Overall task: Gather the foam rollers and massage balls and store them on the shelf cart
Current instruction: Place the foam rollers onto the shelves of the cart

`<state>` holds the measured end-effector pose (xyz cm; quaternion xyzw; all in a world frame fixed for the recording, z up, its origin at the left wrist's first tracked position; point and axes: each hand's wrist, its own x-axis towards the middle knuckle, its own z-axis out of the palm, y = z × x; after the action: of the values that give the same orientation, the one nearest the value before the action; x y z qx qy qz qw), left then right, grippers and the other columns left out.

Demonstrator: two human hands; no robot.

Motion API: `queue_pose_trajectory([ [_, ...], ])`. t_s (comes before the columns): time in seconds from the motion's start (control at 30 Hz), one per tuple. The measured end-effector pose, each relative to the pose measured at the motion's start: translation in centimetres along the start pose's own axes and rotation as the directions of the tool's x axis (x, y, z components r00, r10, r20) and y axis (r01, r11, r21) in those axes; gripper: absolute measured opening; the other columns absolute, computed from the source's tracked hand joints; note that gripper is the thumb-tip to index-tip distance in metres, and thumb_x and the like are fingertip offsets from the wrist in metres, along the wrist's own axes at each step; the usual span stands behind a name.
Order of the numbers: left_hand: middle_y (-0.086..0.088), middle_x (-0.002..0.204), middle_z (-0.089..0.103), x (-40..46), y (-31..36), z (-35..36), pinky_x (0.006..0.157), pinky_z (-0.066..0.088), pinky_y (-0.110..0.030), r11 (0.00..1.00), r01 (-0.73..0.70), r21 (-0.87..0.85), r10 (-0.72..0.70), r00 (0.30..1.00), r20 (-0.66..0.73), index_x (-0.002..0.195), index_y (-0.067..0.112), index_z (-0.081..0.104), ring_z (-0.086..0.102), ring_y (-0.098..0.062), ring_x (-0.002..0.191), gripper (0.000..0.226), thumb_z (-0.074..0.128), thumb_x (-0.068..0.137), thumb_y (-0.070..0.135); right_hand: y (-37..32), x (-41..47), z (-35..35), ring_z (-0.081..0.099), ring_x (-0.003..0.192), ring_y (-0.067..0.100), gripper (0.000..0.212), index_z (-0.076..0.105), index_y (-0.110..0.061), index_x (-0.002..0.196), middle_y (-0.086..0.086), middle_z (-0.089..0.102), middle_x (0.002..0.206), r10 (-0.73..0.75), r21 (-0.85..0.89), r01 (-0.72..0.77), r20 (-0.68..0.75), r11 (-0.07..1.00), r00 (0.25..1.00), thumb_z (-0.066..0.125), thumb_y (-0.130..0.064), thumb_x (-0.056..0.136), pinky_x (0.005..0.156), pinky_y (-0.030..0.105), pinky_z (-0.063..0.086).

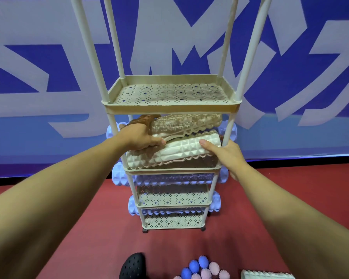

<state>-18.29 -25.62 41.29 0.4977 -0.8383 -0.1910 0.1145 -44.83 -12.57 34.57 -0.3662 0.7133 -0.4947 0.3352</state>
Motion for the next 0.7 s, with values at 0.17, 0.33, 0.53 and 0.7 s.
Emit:
queue_pose_trajectory([
  [0.17,-0.003,0.073,0.075,-0.7,0.6,-0.5,0.062,0.060,-0.033,0.998,0.035,-0.051,-0.032,0.998,0.055,0.145,0.044,0.035,0.071,-0.019,0.057,0.087,0.083,0.074,0.058,0.2,0.5,-0.7,0.071,0.103,0.014,0.097,0.074,-0.021,0.112,-0.003,0.076,0.108,0.053,-0.073,-0.045,0.111,0.996,0.992,0.085,-0.084,0.040,0.095,0.038,0.057],
  [0.33,0.002,0.069,0.073,-0.2,0.1,0.0,0.084,0.058,-0.046,0.997,0.056,-0.046,-0.054,0.997,0.048,0.146,0.043,0.035,0.070,-0.015,0.055,0.092,0.083,0.070,0.064,-0.1,1.0,-1.0,0.072,0.103,0.012,0.087,0.074,-0.025,0.114,-0.007,0.077,0.108,0.030,-0.084,-0.016,0.174,0.996,0.984,0.078,-0.086,0.053,0.101,0.039,0.053],
  [0.53,-0.001,0.064,0.074,0.2,-0.3,0.1,0.065,0.056,-0.035,0.990,0.074,-0.124,-0.065,0.995,0.072,0.135,0.044,0.043,0.069,-0.018,0.051,0.081,0.086,0.068,0.061,-0.3,1.1,-1.0,0.067,0.091,0.016,0.075,0.076,-0.020,0.104,-0.004,0.075,0.096,0.105,0.039,-0.112,0.139,0.993,0.985,0.075,-0.080,0.059,0.073,0.031,0.048],
  [0.7,0.012,0.058,0.064,0.5,0.6,-0.5,0.069,0.058,-0.035,0.992,0.079,-0.098,-0.071,0.994,0.077,0.098,0.028,0.066,0.070,-0.021,0.070,0.050,0.084,0.069,0.064,0.2,0.6,-0.1,0.063,0.095,0.020,0.057,0.067,-0.012,0.107,0.002,0.068,0.101,0.071,0.126,-0.068,-0.021,0.990,0.997,0.071,-0.063,0.082,0.074,0.034,0.047],
])
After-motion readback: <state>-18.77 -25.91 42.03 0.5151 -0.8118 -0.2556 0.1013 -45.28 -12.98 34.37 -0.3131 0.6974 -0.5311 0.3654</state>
